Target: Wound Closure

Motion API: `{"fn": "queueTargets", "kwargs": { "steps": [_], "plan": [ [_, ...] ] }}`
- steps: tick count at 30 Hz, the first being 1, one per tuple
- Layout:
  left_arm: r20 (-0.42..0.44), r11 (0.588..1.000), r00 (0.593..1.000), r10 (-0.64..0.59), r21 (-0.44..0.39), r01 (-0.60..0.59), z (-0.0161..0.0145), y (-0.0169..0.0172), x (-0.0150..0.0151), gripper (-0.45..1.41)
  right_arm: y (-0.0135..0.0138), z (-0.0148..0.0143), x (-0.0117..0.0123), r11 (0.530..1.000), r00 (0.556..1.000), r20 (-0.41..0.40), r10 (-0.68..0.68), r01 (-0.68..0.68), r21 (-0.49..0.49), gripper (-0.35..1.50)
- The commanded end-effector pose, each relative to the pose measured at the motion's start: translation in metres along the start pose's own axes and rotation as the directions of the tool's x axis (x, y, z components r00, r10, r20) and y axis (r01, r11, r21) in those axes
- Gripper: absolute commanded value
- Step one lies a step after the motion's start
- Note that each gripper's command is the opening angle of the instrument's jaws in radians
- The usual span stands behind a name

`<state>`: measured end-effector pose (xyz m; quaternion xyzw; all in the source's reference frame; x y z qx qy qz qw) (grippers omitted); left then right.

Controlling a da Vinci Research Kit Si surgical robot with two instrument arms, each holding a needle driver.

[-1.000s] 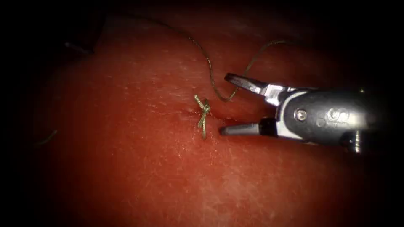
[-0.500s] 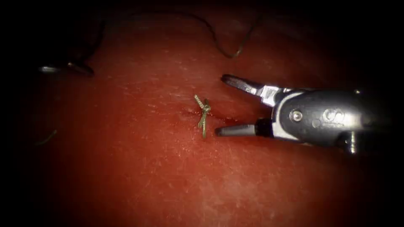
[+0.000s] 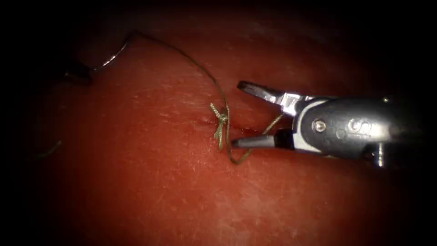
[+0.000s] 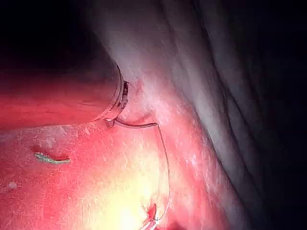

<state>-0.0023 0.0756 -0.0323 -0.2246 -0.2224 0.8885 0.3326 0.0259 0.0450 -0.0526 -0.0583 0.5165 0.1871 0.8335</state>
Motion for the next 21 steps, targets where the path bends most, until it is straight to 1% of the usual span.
{"fn": "queueTargets", "kwargs": {
  "steps": [1,2,4,6,7,8,9,12,13,16,17,18,20,21],
  "plan": [
    [-0.008,1.000,1.000,-0.002,0.017,0.002,0.0006,-0.0002,0.0004,-0.35,-0.0002,0.0008,-0.0001,1.000,1.000,-0.003,0.014,-0.014,0.001,1.38],
    [-0.017,0.999,1.000,-0.010,0.053,0.011,0.0001,-0.0001,0.0012,-0.35,-0.0003,0.0009,0.0000,0.999,0.999,-0.001,0.044,-0.044,0.001,1.36],
    [-0.025,0.996,0.999,-0.020,0.082,0.022,-0.0005,0.0001,0.0020,-0.35,-0.0004,0.0010,0.0001,0.996,0.996,0.001,0.086,-0.086,0.000,1.34],
    [-0.046,0.993,0.999,-0.026,0.112,0.031,-0.0013,0.0003,0.0031,-0.35,-0.0007,0.0012,0.0003,0.985,0.984,0.004,0.175,-0.175,0.001,1.31],
    [-0.062,0.991,0.998,-0.015,0.130,0.023,-0.0017,0.0006,0.0037,-0.35,-0.0009,0.0014,0.0005,0.968,0.968,0.008,0.252,-0.252,0.000,1.31],
    [-0.073,0.990,0.997,-0.004,0.142,0.014,-0.0020,0.0008,0.0042,-0.35,-0.0010,0.0016,0.0007,0.955,0.955,0.010,0.298,-0.298,-0.001,1.29],
    [-0.101,0.985,0.995,0.025,0.174,-0.007,-0.0026,0.0016,0.0052,-0.35,-0.0014,0.0020,0.0010,0.919,0.919,0.014,0.394,-0.394,-0.005,1.28],
    [-0.135,0.978,0.989,0.063,0.208,-0.034,-0.0032,0.0026,0.0065,-0.35,-0.0018,0.0027,0.0017,0.870,0.870,0.014,0.494,-0.494,-0.014,1.24],
    [-0.162,0.972,0.983,0.080,0.231,-0.041,-0.0037,0.0033,0.0077,-0.35,-0.0018,0.0030,0.0024,0.845,0.845,0.008,0.535,-0.535,-0.018,1.24],
    [-0.188,0.966,0.980,0.071,0.257,-0.020,-0.0038,0.0042,0.0092,-0.35,-0.0011,0.0024,0.0032,0.830,0.831,-0.016,0.556,-0.556,-0.031,1.24],
    [-0.191,0.964,0.979,0.071,0.267,-0.018,-0.0036,0.0044,0.0097,-0.35,-0.0007,0.0020,0.0035,0.828,0.829,-0.018,0.559,-0.559,-0.039,1.24],
    [-0.193,0.960,0.979,0.071,0.279,-0.014,-0.0033,0.0046,0.0101,-0.35,0.0000,0.0008,0.0038,0.823,0.825,-0.016,0.565,-0.565,-0.050,1.23],
    [-0.206,0.955,0.976,0.076,0.296,-0.012,-0.0027,0.0051,0.0104,-0.35,0.0003,0.0003,0.0038,0.816,0.819,-0.018,0.574,-0.573,-0.069,1.21],
    [-0.216,0.954,0.973,0.087,0.299,-0.019,-0.0024,0.0054,0.0106,-0.35,0.0003,0.0000,0.0036,0.798,0.801,-0.017,0.599,-0.598,-0.078,1.21]
  ]
}}
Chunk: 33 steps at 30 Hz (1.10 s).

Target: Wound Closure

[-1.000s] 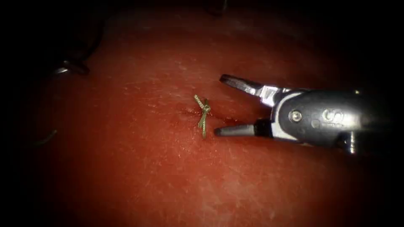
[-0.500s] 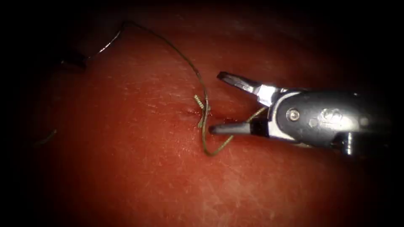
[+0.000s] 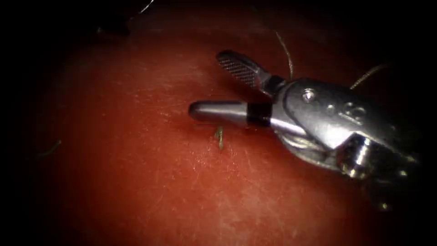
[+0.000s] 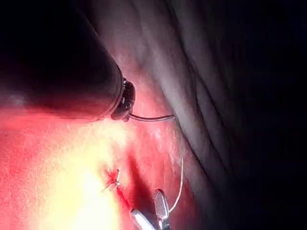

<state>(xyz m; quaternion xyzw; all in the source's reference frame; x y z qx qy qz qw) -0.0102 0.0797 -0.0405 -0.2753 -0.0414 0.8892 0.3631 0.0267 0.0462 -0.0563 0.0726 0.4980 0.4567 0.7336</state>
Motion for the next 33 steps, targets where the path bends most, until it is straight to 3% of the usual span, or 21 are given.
{"fn": "queueTargets", "kwargs": {
  "steps": [1,2,9,13,22,28,31,32,33],
  "plan": [
    [-0.016,1.000,1.000,0.007,-0.002,-0.007,0.0011,0.0004,0.0003,-0.35,0.0001,0.0005,-0.0005,1.000,1.000,0.004,0.023,-0.023,-0.002,1.21],
    [-0.061,0.999,0.998,0.035,0.011,-0.034,0.0015,0.0016,0.0007,-0.30,0.0008,0.0005,-0.0009,0.995,0.996,0.004,0.094,-0.094,-0.021,1.19],
    [-0.150,0.995,0.984,0.099,0.044,-0.093,0.0020,0.0049,0.0016,-0.35,0.0026,0.0007,-0.0017,0.970,0.972,-0.034,0.230,-0.232,-0.070,1.19],
    [-0.217,0.984,0.960,0.175,0.065,-0.165,0.0022,0.0070,0.0016,-0.35,0.0034,0.0015,-0.0026,0.946,0.945,-0.075,0.317,-0.321,-0.048,1.19],
    [-0.251,0.959,0.927,0.278,0.124,-0.253,0.0034,0.0105,0.0018,-0.35,0.0041,0.0026,-0.0029,0.924,0.917,-0.128,0.379,-0.383,-0.007,1.19],
    [-0.259,0.953,0.918,0.300,0.124,-0.276,0.0036,0.0109,0.0018,-0.35,0.0045,0.0030,-0.0027,0.922,0.912,-0.155,0.381,-0.386,-0.008,1.19],
    [-0.264,0.950,0.913,0.311,0.127,-0.287,0.0036,0.0111,0.0019,-0.35,0.0047,0.0032,-0.0027,0.922,0.910,-0.162,0.381,-0.388,-0.009,1.08],
    [-0.266,0.950,0.913,0.311,0.124,-0.287,0.0037,0.0112,0.0019,-0.35,0.0047,0.0032,-0.0027,0.922,0.910,-0.163,0.381,-0.388,-0.009,0.98],
    [-0.266,0.948,0.911,0.316,0.124,-0.293,0.0037,0.0113,0.0019,-0.35,0.0047,0.0033,-0.0027,0.922,0.910,-0.163,0.381,-0.388,-0.009,0.74]
  ]
}}
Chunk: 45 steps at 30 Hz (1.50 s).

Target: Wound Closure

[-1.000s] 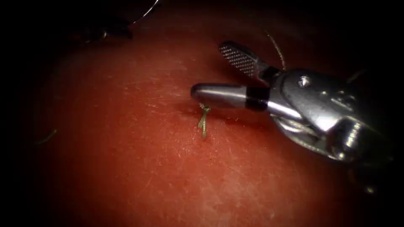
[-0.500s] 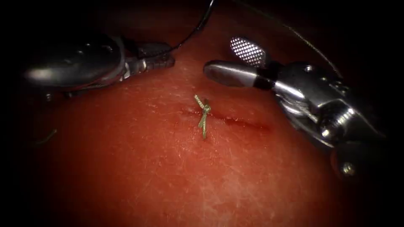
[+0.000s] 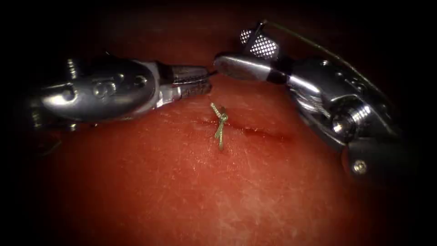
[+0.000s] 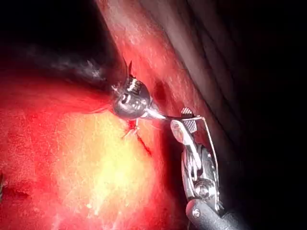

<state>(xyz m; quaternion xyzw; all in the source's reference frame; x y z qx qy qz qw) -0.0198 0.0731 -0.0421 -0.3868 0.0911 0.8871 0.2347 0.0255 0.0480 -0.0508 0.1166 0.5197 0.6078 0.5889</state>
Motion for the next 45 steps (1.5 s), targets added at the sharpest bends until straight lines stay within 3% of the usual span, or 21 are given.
{"fn": "queueTargets", "kwargs": {
  "steps": [1,2,6,7,10,12,13,15,16,20,24,27,29,30,34,36,45],
  "plan": [
    [-0.007,1.000,1.000,0.007,-0.001,-0.007,0.0008,0.0005,0.0000,-0.35,0.0000,0.0008,-0.0004,1.000,1.000,0.009,-0.001,0.001,0.026,-0.17],
    [-0.011,1.000,1.000,0.013,-0.001,-0.013,0.0008,0.0007,0.0001,-0.35,0.0000,0.0009,-0.0004,1.000,1.000,0.010,-0.001,0.001,0.029,-0.35],
    [-0.024,1.000,0.999,0.023,-0.012,-0.023,0.0007,0.0012,0.0005,-0.35,-0.0001,0.0009,-0.0004,1.000,1.000,0.000,0.000,0.000,0.002,-0.35],
    [-0.028,1.000,0.999,0.022,-0.018,-0.023,0.0007,0.0012,0.0006,-0.25,-0.0002,0.0008,-0.0004,1.000,1.000,0.002,-0.006,0.006,-0.001,-0.35],
    [-0.046,0.999,0.999,0.022,-0.048,-0.024,0.0007,0.0012,0.0008,-0.18,-0.0003,0.0001,0.0002,0.999,0.999,-0.012,-0.035,0.035,-0.013,-0.35],
    [-0.075,0.995,0.997,0.024,-0.098,-0.031,0.0009,0.0013,0.0008,0.06,-0.0004,-0.0002,0.0007,0.998,0.998,-0.015,-0.061,0.061,-0.019,-0.35],
    [-0.086,0.980,0.994,-0.063,-0.196,0.045,0.0010,0.0015,0.0010,0.27,-0.0004,-0.0004,0.0009,0.996,0.996,-0.014,-0.083,0.083,-0.021,-0.35],
    [-0.058,0.956,0.991,-0.123,-0.275,0.103,0.0008,0.0018,0.0013,0.32,-0.0004,-0.0004,0.0010,0.993,0.993,-0.008,-0.119,0.119,-0.005,-0.35],
    [-0.009,0.929,0.985,-0.173,-0.334,0.160,0.0006,0.0018,0.0016,0.45,-0.0003,-0.0004,0.0009,0.988,0.988,-0.005,-0.156,0.156,0.009,-0.35],
    [0.093,0.840,0.951,-0.295,-0.448,0.304,-0.0006,0.0002,0.0029,0.60,0.0000,-0.0004,0.0006,0.977,0.978,0.017,-0.209,0.208,0.049,-0.35],
    [0.121,0.791,0.931,-0.346,-0.496,0.358,-0.0019,-0.0024,0.0038,0.68,-0.0001,-0.0005,0.0005,0.964,0.966,0.032,-0.258,0.255,0.081,-0.35],
    [0.196,0.727,0.892,-0.408,-0.521,0.447,-0.0039,-0.0060,0.0045,0.68,-0.0003,-0.0005,0.0008,0.912,0.922,0.028,-0.387,0.378,0.160,-0.35],
    [0.227,0.718,0.888,-0.399,-0.525,0.457,-0.0043,-0.0068,0.0044,0.68,-0.0004,-0.0005,0.0011,0.880,0.896,0.017,-0.444,0.433,0.195,-0.35],
    [0.276,0.715,0.888,-0.368,-0.526,0.460,-0.0045,-0.0072,0.0041,0.68,-0.0006,-0.0005,0.0014,0.843,0.864,0.002,-0.504,0.491,0.221,-0.35],
    [0.372,0.698,0.872,-0.317,-0.531,0.480,-0.0043,-0.0069,0.0033,0.69,-0.0012,-0.0004,0.0021,0.757,0.790,-0.036,-0.612,0.598,0.263,-0.35],
    [0.438,0.659,0.850,-0.292,-0.552,0.511,-0.0038,-0.0063,0.0027,0.69,-0.0018,-0.0002,0.0026,0.666,0.714,-0.100,-0.693,0.687,0.291,-0.35],
    [0.503,0.632,0.832,-0.234,-0.571,0.524,-0.0017,-0.0052,0.0028,0.69,-0.0034,0.0002,0.0031,0.491,0.564,-0.204,-0.800,0.811,0.317,-0.35]
  ]
}}
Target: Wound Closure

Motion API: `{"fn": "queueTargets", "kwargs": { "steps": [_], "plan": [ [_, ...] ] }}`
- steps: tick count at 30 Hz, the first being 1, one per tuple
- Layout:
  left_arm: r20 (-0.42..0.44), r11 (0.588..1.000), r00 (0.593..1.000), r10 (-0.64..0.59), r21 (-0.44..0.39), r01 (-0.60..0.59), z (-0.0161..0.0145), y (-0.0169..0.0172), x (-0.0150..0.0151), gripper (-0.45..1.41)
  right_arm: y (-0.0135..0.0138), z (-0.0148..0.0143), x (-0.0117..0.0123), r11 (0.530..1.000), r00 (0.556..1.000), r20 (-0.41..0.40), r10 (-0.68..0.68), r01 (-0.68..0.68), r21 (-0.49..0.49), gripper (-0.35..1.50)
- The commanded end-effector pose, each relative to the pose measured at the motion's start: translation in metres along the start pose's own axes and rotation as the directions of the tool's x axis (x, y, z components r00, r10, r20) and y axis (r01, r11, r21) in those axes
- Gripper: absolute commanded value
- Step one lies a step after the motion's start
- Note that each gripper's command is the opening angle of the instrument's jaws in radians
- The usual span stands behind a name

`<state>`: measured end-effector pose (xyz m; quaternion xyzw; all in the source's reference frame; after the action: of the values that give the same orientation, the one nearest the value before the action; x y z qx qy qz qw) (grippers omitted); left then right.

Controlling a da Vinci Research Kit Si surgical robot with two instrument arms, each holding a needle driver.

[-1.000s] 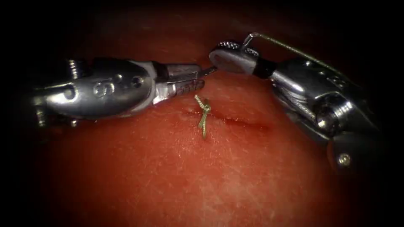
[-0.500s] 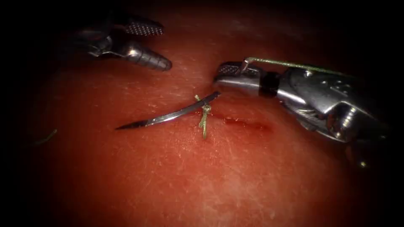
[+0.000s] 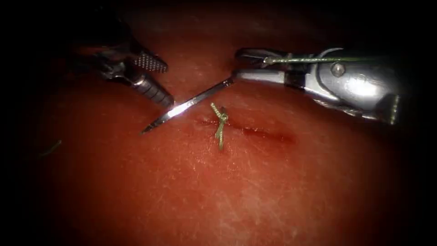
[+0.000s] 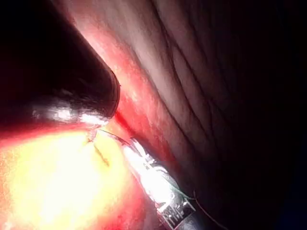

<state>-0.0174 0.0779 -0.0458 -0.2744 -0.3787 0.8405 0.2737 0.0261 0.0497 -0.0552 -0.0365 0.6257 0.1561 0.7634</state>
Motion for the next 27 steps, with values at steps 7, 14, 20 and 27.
{"fn": "queueTargets", "kwargs": {
  "steps": [7,14,20,27],
  "plan": [
    [0.106,0.999,0.994,0.014,0.039,-0.018,0.0014,-0.0023,0.0003,0.70,-0.0003,0.0012,0.0013,0.992,0.992,-0.037,-0.120,0.121,0.028,-0.35],
    [0.165,0.999,0.986,0.022,0.028,-0.027,0.0025,-0.0024,-0.0013,0.70,-0.0007,0.0019,0.0024,0.975,0.971,-0.096,-0.220,0.222,0.019,-0.35],
    [0.179,1.000,0.984,-0.005,-0.005,0.007,0.0026,-0.0026,-0.0012,0.69,-0.0010,0.0024,0.0025,0.960,0.955,-0.101,-0.278,0.280,0.008,-0.35],
    [0.187,0.998,0.981,-0.059,-0.007,0.062,0.0026,-0.0028,-0.0011,0.64,-0.0014,0.0026,0.0024,0.951,0.946,-0.105,-0.308,0.310,0.006,-0.35]
  ]
}}
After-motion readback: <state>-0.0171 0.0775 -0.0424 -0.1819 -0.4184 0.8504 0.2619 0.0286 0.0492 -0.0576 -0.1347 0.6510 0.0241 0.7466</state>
